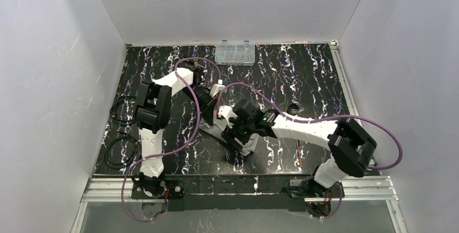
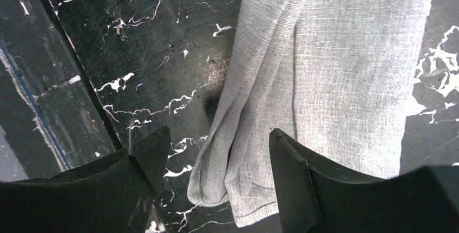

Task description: Fold the napkin into a case and place the utensils inside

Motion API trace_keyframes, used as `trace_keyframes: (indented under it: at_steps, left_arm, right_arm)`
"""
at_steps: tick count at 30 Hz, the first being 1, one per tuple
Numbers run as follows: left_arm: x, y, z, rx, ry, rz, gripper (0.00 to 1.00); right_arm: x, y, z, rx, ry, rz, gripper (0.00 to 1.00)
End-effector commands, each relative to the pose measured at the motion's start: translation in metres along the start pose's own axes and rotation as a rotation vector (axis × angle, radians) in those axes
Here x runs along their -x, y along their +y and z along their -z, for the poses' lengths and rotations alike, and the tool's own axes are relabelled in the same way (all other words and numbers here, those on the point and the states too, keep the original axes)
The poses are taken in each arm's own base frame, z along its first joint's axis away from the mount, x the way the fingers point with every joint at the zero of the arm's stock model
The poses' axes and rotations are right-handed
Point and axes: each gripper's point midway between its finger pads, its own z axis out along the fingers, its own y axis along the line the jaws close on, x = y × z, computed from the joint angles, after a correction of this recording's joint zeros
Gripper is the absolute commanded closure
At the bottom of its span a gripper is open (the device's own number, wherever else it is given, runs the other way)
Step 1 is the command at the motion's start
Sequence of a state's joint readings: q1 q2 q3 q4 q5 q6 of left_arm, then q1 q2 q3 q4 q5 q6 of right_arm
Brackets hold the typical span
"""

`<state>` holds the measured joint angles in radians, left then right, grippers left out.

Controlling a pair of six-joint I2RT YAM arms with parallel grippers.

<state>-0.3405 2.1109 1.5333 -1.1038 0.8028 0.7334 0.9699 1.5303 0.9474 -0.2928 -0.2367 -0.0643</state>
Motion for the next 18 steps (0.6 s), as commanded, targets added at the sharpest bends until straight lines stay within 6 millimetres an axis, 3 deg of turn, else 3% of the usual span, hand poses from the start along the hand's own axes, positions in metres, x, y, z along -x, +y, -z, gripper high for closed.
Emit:
trace_keyframes:
  at_steps: [1, 9, 11, 14, 18]
  left_arm:
    - [0.004, -0.006, 0.003, -0.039, -0.022, 0.005, 0.93]
    - [0.004, -0.006, 0.006, -0.040, -0.030, 0.014, 0.94]
    - [0.005, -0.006, 0.007, -0.039, -0.035, 0.014, 0.94]
    - [0.005, -0.008, 0.008, -0.042, -0.036, 0.016, 0.94]
    - [0.007, -0.012, 0.012, -0.053, -0.045, 0.019, 0.94]
  right_arm:
    - [0.002, -0.006, -0.012, -0.082, -0.024, 0.075, 0.25]
    - [0.001, -0.007, -0.018, -0.109, -0.015, 0.095, 0.35]
    - [-0.003, -0.012, -0.021, -0.135, 0.016, 0.093, 0.43]
    - [-0.002, -0.019, -0.021, -0.175, 0.026, 0.088, 0.66]
    - [0.014, -0.017, -0.011, -0.180, -0.041, 0.098, 0.76]
